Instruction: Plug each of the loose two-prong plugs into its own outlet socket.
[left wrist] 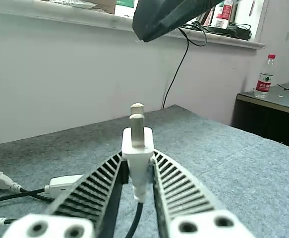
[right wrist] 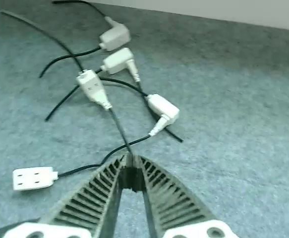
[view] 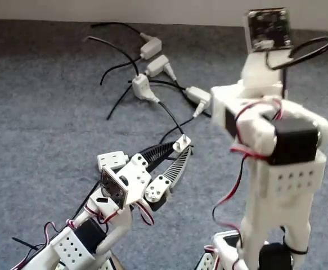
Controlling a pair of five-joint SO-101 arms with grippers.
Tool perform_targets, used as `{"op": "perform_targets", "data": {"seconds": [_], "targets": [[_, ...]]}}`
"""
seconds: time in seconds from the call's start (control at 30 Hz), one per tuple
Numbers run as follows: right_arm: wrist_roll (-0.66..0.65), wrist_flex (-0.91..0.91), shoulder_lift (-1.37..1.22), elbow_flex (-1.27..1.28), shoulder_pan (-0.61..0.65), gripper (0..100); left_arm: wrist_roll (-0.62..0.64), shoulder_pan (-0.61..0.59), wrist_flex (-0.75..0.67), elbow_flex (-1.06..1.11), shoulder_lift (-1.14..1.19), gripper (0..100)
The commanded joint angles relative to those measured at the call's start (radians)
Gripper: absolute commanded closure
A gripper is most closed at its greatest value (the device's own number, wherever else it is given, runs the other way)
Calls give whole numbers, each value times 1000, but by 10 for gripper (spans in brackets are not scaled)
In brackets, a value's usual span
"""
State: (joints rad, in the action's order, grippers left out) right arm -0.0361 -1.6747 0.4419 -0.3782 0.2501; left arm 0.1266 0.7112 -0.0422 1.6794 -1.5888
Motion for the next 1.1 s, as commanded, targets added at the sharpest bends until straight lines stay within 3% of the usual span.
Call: {"op": "perform_targets", "data": {"seconds": [0.0, 0.2, 0.3, 0.57, 0.9, 1.07], "targets": [[-9, -8, 150, 59, 228, 992, 0, -1, -8, 24, 2, 994], [-43, 15, 337, 285, 453, 992, 0, -1, -9, 24, 1, 994], [-155, 61, 432, 432, 475, 992, 0, -1, -9, 24, 1, 994], [-238, 231, 642, 783, 470, 992, 0, -1, -9, 24, 1, 994], [-245, 452, 653, 935, 292, 992, -2, -2, -5, 24, 1, 994], [-341, 538, 653, 1056, 180, 992, -3, -2, -5, 24, -1, 994]]}}
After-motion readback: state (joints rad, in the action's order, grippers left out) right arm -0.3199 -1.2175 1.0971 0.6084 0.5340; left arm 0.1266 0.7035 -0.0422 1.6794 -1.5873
